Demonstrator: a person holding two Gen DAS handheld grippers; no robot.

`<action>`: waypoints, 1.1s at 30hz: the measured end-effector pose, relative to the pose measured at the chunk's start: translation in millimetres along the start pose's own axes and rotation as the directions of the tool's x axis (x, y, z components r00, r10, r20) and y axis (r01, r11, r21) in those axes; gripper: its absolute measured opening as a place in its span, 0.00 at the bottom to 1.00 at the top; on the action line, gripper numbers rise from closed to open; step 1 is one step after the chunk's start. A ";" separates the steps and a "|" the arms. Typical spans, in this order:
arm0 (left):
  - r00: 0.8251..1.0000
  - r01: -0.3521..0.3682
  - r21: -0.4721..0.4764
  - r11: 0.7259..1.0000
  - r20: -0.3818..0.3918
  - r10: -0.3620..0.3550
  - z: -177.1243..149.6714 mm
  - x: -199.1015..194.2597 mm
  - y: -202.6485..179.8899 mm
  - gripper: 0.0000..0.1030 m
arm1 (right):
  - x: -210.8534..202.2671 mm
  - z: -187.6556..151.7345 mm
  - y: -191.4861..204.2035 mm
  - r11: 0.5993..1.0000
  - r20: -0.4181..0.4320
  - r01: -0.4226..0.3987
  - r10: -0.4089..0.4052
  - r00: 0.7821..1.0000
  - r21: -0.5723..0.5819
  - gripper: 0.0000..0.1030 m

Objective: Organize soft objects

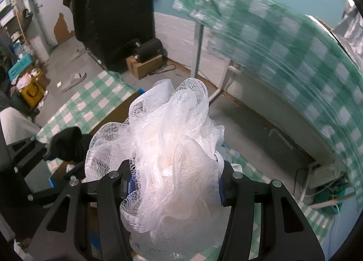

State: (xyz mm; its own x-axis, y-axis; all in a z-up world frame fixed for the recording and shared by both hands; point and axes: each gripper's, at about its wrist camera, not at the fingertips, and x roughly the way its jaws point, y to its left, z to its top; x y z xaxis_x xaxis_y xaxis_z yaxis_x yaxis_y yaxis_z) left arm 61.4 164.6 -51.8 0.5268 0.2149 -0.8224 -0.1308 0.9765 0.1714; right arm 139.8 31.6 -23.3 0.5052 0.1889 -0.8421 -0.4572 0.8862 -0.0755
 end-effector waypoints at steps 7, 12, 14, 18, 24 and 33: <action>0.999 0.011 -0.051 0.999 -0.049 -0.013 -2.3 9.4 13.3 0.36 | 21.9 10.9 8.5 1.000 -0.023 -0.025 0.025 0.999 -0.011 0.60; 0.998 -0.007 -0.074 0.997 -0.057 0.003 -1.2 10.9 19.3 0.46 | 22.9 16.6 6.8 0.999 -0.013 -0.049 0.049 0.999 0.005 0.79; 0.999 -0.015 -0.078 0.997 -0.046 0.012 -0.4 7.0 19.3 0.60 | 19.5 18.2 5.2 0.999 -0.001 -0.050 0.050 0.999 0.010 0.80; 1.000 -0.020 -0.068 0.997 -0.008 0.019 1.2 -5.1 17.6 0.73 | 11.2 16.7 -1.6 0.999 0.013 -0.043 0.043 0.999 0.019 0.81; 0.999 -0.035 -0.045 0.998 0.010 0.036 2.7 -14.7 13.6 0.79 | -1.1 10.7 -15.3 0.999 0.024 -0.028 0.027 0.999 0.046 0.83; 0.998 -0.037 -0.014 0.999 0.040 0.037 1.4 -35.2 8.3 0.84 | -32.9 -7.2 -22.8 0.998 0.061 -0.005 0.001 0.998 0.067 0.85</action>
State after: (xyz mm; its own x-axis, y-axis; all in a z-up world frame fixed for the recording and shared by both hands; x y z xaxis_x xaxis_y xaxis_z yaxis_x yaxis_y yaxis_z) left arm 43.0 165.2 -20.6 0.5551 0.2518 -0.7928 -0.1618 0.9676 0.1940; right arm 128.3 2.1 2.3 0.5489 0.2151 -0.8077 -0.4093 0.9117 -0.0353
